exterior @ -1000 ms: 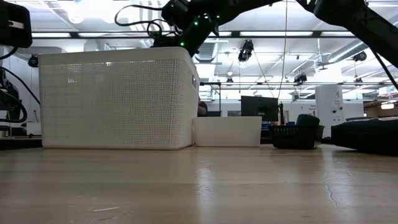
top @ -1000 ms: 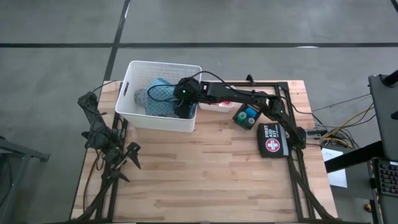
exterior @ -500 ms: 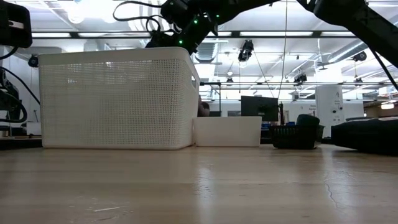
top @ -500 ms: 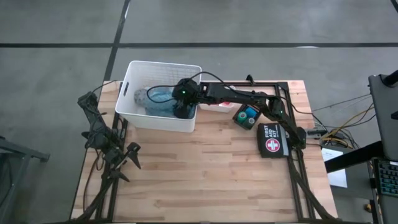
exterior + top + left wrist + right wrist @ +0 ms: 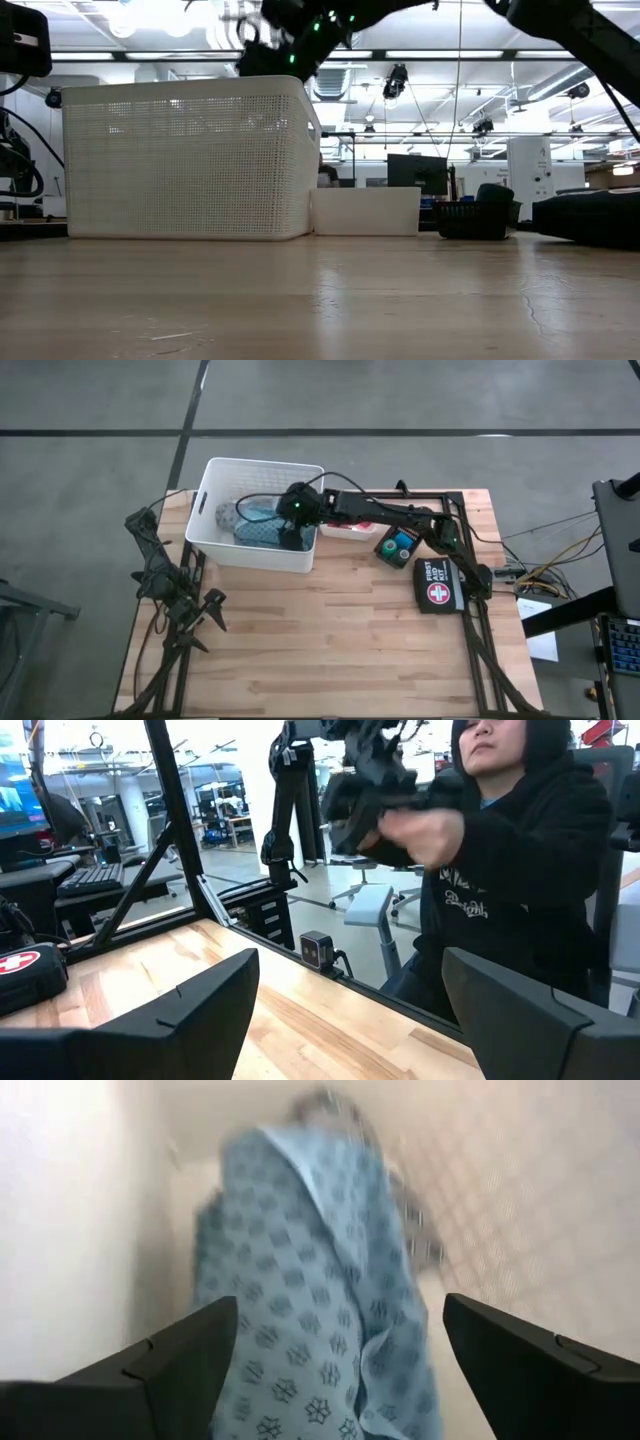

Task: Pick & Place Medicine items
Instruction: Return to Home Position

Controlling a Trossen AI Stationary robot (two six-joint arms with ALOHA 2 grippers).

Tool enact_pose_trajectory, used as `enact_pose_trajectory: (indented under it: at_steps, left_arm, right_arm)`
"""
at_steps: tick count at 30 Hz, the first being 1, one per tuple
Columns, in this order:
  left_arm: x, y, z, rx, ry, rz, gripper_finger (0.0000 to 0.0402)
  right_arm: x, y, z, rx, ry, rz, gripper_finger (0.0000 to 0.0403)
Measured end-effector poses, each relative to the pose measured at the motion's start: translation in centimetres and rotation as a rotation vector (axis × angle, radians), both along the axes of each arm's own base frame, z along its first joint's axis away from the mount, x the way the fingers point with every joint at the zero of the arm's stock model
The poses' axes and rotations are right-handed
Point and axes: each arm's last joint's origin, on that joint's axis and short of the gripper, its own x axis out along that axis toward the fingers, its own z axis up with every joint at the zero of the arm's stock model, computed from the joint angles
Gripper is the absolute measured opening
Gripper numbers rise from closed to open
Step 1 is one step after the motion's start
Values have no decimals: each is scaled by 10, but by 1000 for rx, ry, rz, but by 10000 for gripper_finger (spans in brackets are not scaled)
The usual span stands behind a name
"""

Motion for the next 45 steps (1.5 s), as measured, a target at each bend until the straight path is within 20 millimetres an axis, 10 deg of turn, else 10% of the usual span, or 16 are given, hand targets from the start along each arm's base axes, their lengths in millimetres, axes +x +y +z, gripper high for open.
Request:
enact_pose_trajectory:
  at_steps: [18, 31, 45]
  left_arm:
    - [0, 0, 0, 0, 0, 1, 320]
    - [0, 0, 0, 0, 0, 0, 320]
    - [0, 0, 0, 0, 0, 0, 320]
  right_arm:
    - [-38, 97, 124, -57, -326, 364, 330]
    - [-29, 186, 98, -72, -439, 637, 329]
    - [-91, 179, 32, -13, -523, 543, 329]
